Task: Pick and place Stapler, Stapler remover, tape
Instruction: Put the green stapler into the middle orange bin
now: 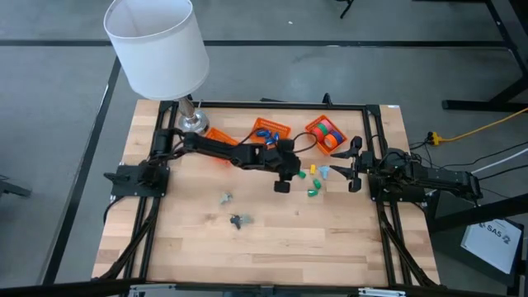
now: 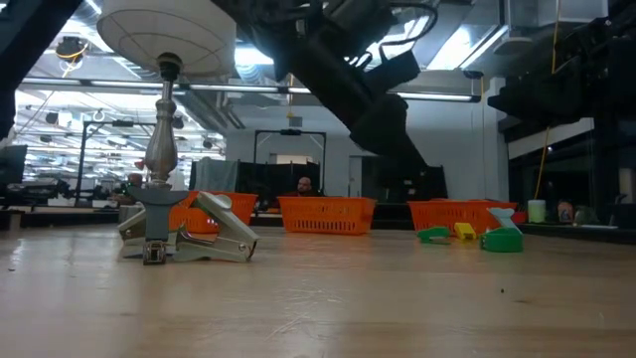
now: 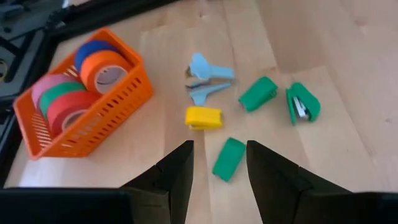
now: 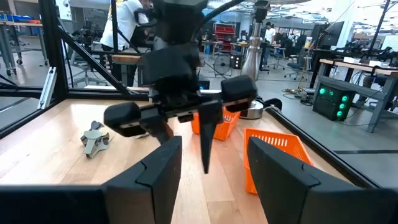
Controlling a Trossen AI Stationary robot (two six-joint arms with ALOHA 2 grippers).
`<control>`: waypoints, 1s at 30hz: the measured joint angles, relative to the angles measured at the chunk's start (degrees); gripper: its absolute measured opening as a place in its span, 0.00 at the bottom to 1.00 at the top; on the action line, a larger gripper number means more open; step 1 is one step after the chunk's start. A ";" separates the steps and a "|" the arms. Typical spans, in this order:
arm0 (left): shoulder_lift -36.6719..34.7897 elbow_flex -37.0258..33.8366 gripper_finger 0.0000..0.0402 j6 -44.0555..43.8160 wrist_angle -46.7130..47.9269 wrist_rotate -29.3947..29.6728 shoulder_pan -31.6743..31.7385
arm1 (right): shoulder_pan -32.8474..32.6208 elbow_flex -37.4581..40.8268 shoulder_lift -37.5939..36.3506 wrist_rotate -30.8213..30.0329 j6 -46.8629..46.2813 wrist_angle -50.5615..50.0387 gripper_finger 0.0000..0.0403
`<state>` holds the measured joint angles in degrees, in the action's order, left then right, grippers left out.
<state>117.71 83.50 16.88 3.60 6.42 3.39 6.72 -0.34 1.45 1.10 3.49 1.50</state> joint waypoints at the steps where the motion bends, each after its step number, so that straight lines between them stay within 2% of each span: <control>1: 0.23 0.06 0.36 0.00 -0.51 -0.27 0.35 | 0.02 -0.02 -0.02 0.00 0.00 0.02 0.47; 7: 2.77 0.06 0.36 -0.03 -1.60 -4.39 2.09 | 0.00 -0.02 0.00 -0.02 0.00 0.02 0.47; 13: 5.75 0.02 0.36 2.34 -4.85 -4.49 1.96 | 0.02 -0.01 0.00 -0.01 0.02 0.00 0.47; 21: 6.10 0.02 0.36 4.80 -6.34 -4.68 2.00 | 0.01 0.00 -0.02 -0.02 0.02 0.01 0.47; 30: 6.10 0.02 0.36 6.84 -6.97 -8.01 1.97 | 0.02 -0.02 0.00 0.00 0.02 0.00 0.47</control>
<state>123.81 83.53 23.72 -3.37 -1.58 5.37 6.74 -0.36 1.45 1.10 3.51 1.50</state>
